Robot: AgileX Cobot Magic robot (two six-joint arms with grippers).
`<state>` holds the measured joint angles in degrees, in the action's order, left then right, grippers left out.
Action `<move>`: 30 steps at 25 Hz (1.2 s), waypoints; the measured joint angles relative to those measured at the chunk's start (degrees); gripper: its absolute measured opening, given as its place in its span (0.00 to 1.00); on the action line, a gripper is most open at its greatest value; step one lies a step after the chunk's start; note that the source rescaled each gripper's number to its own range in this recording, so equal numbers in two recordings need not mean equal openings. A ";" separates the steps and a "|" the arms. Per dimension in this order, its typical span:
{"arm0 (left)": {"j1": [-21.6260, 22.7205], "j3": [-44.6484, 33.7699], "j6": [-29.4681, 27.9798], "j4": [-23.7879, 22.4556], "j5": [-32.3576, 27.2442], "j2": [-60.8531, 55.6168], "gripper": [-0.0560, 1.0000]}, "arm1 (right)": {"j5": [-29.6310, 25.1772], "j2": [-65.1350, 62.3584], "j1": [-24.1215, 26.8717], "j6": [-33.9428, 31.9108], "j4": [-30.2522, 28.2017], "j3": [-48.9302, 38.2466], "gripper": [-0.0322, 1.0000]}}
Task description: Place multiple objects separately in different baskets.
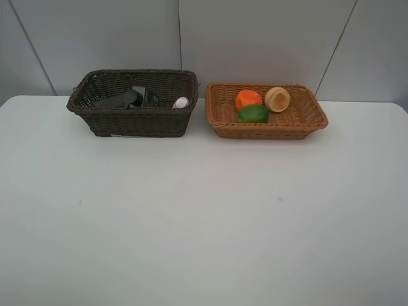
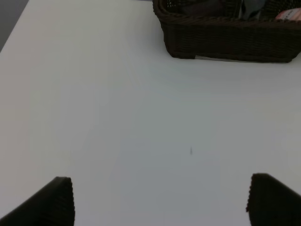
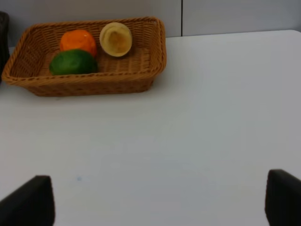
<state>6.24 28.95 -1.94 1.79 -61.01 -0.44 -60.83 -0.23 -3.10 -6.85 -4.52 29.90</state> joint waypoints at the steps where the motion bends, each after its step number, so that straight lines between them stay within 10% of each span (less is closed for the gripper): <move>1: 0.00 0.00 0.00 0.00 0.00 0.00 0.95 | 0.00 0.00 0.00 0.00 0.00 0.00 0.97; 30: 0.00 0.00 0.00 -0.26 0.00 0.00 0.95 | 0.00 0.00 0.00 0.00 0.00 0.00 0.97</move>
<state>6.24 28.95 -1.94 1.53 -61.01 -0.44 -60.83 -0.23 -3.10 -6.85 -4.52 29.90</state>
